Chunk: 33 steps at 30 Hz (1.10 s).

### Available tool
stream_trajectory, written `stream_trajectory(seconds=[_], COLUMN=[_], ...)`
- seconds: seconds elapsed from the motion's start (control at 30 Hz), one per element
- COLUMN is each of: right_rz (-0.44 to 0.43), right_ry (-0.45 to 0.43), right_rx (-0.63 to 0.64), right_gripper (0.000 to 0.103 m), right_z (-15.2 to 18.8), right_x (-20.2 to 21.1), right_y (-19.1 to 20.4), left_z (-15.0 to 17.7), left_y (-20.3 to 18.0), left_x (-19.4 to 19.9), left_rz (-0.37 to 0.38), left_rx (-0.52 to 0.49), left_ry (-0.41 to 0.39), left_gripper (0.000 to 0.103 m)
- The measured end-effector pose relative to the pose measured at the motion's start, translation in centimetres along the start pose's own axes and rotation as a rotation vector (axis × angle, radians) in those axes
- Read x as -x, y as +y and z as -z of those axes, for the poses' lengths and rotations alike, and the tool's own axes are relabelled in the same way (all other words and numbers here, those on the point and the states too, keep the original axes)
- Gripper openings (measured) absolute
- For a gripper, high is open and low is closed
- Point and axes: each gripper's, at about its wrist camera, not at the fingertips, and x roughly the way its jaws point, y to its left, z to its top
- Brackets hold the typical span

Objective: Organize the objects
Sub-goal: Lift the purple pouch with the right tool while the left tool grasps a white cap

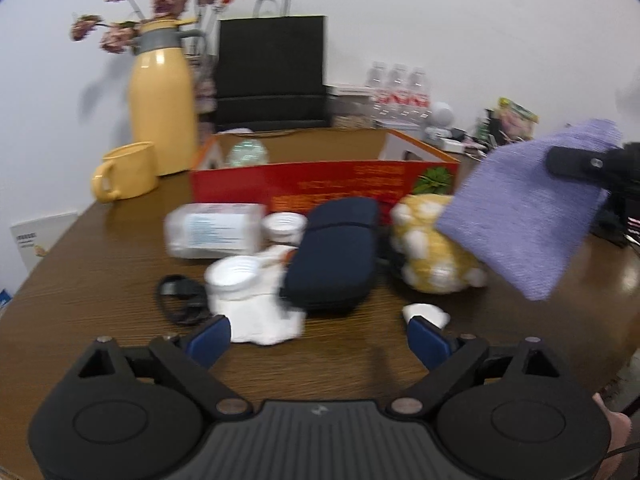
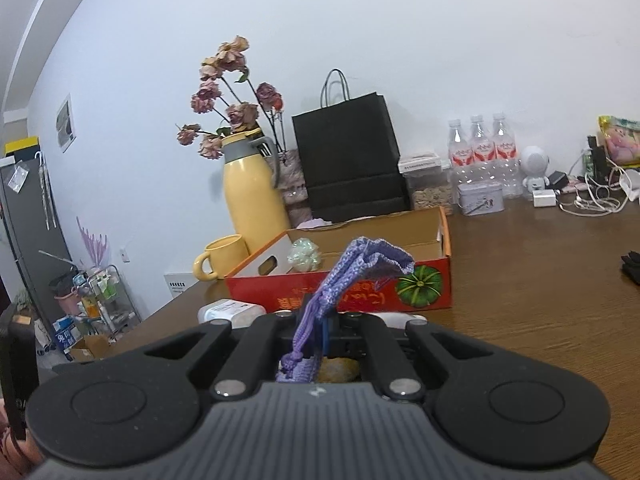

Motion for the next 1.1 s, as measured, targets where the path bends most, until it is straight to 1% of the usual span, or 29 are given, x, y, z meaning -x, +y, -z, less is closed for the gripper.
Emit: stream_trajectory(seconds=[0.1, 0.3, 0.37, 0.4, 0.43, 0.47, 0.5, 0.53, 0.6, 0.7, 0.83, 1.1], right_rz=[-0.006, -0.03, -0.033, -0.034, -0.037, -0.041, -0.045, -0.048, -0.058, -0.073, -0.086, -0.128], right_ry=[0.003, 0.013, 0.016, 0.019, 0.021, 0.024, 0.026, 0.028, 0.03, 0.023, 0.002, -0.03], right_rx=[-0.018, -0.064, -0.076, -0.081, -0.087, -0.093, -0.098, -0.101, -0.109, -0.116, -0.116, -0.111], right_gripper=[0.003, 0.003, 0.003, 0.003, 0.003, 0.004, 0.004, 0.004, 0.004, 0.004, 0.004, 0.004], right_z=[0.3, 1.2, 1.5, 1.7, 1.9, 2.0, 2.2, 2.4, 2.6, 2.7, 2.4, 0.4], right_x=[-0.3, -0.7, -0.7, -0.8, -0.8, -0.8, -0.8, -0.7, -0.8, -0.7, -0.5, -1.2], right_y=[-1.1, -3.3, -4.0, -4.3, -4.6, -4.8, -5.1, -5.2, -5.4, -5.4, -5.0, -3.2], left_z=[0.0, -0.3, -0.3, -0.3, -0.3, -0.3, -0.3, -0.4, -0.5, -0.5, -0.9, -3.4], left_y=[-1.8, -4.0, -4.5, -4.8, -5.0, -5.2, -5.5, -5.6, -5.5, -5.6, -4.9, -3.1], left_x=[-0.8, -3.2, -3.9, -4.2, -4.4, -4.7, -4.7, -4.7, -4.3, -3.3, -1.9, 0.0], left_rz=[0.022, 0.03, 0.035, 0.036, 0.038, 0.044, 0.043, 0.05, 0.068, 0.044, 0.045, 0.033], left_rx=[-0.012, -0.013, -0.013, -0.016, -0.018, -0.02, -0.025, -0.025, -0.022, -0.045, -0.041, 0.007], left_ry=[0.008, 0.06, 0.071, 0.074, 0.076, 0.077, 0.066, 0.066, 0.061, 0.029, -0.006, -0.084], left_gripper=[0.093, 0.078, 0.075, 0.07, 0.062, 0.057, 0.038, 0.025, 0.025, 0.025, 0.025, 0.025])
